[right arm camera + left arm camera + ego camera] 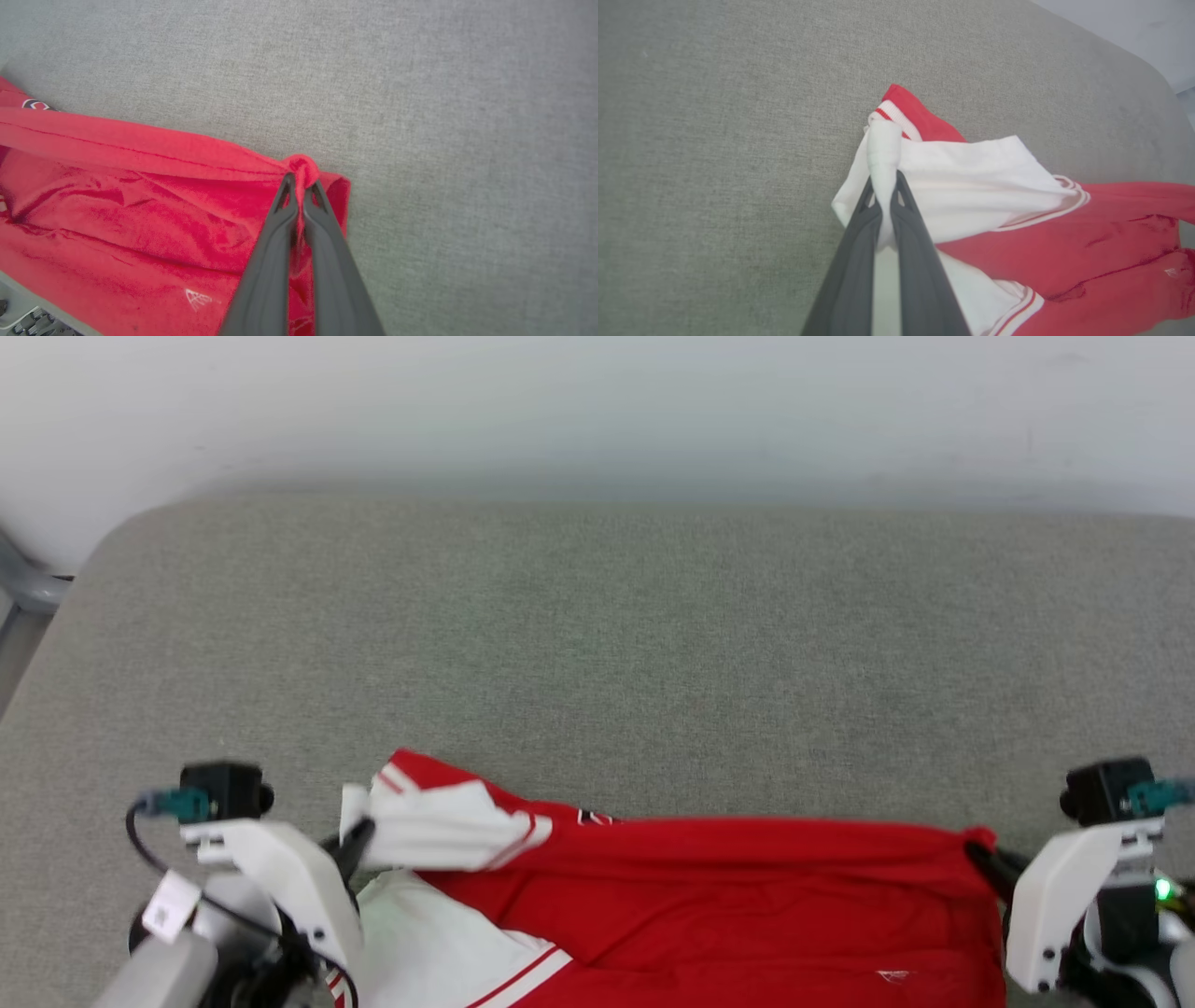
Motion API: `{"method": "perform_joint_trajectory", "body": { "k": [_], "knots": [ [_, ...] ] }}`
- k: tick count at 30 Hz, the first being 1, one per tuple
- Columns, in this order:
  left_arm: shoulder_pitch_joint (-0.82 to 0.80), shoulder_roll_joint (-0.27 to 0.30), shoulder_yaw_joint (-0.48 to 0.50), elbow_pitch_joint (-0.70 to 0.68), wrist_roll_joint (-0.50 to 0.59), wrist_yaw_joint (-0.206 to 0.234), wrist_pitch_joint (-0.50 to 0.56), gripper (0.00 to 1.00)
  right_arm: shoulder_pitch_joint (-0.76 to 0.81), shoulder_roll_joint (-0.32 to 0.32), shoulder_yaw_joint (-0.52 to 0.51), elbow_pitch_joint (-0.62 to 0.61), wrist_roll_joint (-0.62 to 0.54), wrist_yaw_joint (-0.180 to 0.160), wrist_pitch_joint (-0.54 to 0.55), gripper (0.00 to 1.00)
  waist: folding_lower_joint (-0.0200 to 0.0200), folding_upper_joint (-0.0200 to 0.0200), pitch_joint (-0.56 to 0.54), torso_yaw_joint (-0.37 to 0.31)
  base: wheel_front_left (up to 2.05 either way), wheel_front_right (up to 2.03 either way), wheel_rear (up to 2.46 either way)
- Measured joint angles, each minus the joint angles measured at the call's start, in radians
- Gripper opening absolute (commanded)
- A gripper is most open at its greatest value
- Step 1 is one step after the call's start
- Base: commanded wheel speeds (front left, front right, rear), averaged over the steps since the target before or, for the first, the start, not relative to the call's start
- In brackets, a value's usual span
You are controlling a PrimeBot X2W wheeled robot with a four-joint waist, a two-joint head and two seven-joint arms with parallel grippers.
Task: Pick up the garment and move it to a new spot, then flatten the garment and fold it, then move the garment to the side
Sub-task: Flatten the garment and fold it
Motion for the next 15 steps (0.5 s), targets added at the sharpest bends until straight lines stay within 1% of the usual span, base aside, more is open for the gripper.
{"method": "perform_joint_trajectory", "body": {
  "k": [3, 5, 10, 11, 12, 13, 14, 15],
  "knots": [
    [0.092, -0.012, 0.003, -0.02, -0.024, 0.022, -0.022, 0.0, 0.071, 0.029, -0.027, -0.008, -0.003, 0.0, -0.017, 0.0, 0.0, 0.0, -0.024, 0.008, 0.0, 0.0, 0.0],
    [0.145, -0.03, 0.003, -0.023, -0.036, 0.031, -0.039, 0.0, 0.116, 0.051, -0.051, -0.007, -0.005, 0.0, -0.026, 0.0, -0.0001, 0.0, -0.034, 0.01, 0.0, 0.0, 0.0],
    [0.212, -0.069, -0.005, 0.007, -0.067, 0.031, -0.061, 0.0, 0.195, 0.095, -0.083, 0.001, -0.019, 0.0, -0.051, 0.0, -0.0001, 0.0, -0.038, 0.007, 0.0, 0.0, 0.0],
    [0.22, -0.072, -0.004, 0.018, -0.067, 0.027, -0.072, 0.0, 0.206, 0.104, -0.088, 0.004, -0.02, 0.0, -0.054, 0.13, -0.0001, 0.0, -0.038, 0.005, 0.0, 0.0, 0.0],
    [0.223, -0.079, -0.002, 0.029, -0.069, 0.025, -0.084, 0.0, 0.216, 0.114, -0.091, 0.009, -0.02, 0.0, -0.058, 0.35, -0.0001, 0.0, -0.038, 0.003, 0.0, 0.0, 0.0],
    [0.224, -0.085, -0.003, 0.04, -0.073, 0.017, -0.088, 0.27, 0.224, 0.124, -0.092, 0.013, -0.019, 0.0, -0.059, 0.52, 0.0, 0.0, -0.039, 0.002, 0.0, 0.0, 0.0],
    [0.224, -0.091, -0.005, 0.052, -0.071, 0.011, -0.102, 0.58, 0.232, 0.135, -0.093, 0.015, -0.018, 0.0, -0.065, 1.0, 0.0, 0.0, -0.041, 0.002, 0.0, 0.0, 0.0],
    [0.223, -0.097, -0.004, 0.06, -0.065, 0.008, -0.118, 1.0, 0.241, 0.138, -0.093, 0.014, -0.019, 0.0, -0.069, 1.0, 0.0, 0.0, -0.043, 0.002, 0.0, 0.0, 0.0]
  ]
}}
